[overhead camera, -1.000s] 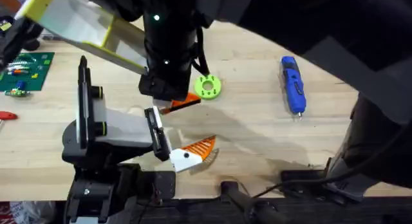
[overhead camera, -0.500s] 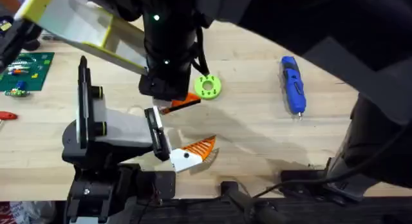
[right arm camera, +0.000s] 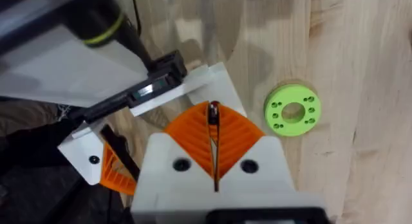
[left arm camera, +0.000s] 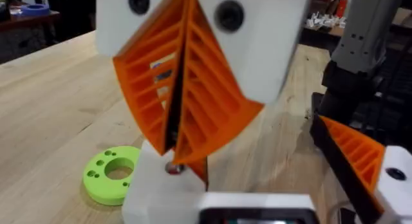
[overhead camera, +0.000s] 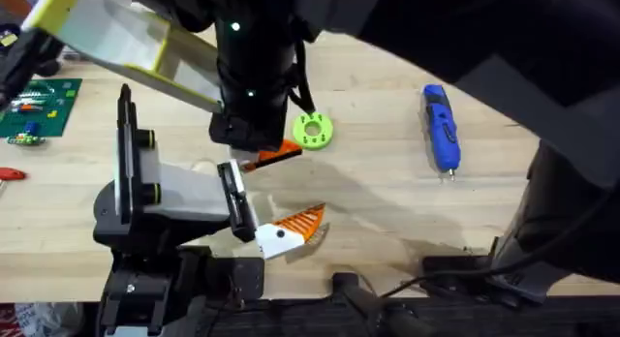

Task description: Pick up the gripper from the table and insert it into the empty holder that is missing its gripper. Then pick up a screw, insert it into the mounting hole, and use the screwdriver to tighten it. Finally, clean up the table by picking up the vegetable and placing it into the bucket.

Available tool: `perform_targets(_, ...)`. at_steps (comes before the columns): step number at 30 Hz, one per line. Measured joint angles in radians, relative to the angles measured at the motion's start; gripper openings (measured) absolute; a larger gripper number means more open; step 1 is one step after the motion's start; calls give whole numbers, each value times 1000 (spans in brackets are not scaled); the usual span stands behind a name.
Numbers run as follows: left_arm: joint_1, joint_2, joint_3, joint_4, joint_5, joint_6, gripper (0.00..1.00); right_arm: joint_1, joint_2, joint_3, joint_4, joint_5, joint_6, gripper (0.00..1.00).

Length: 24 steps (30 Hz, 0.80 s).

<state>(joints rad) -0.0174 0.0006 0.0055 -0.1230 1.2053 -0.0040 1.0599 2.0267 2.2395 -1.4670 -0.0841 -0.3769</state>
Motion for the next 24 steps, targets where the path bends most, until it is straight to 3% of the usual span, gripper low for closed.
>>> perform_targets(24,0,0,0,0,0,-3,986,0,16,0,-15,0,-29,7)
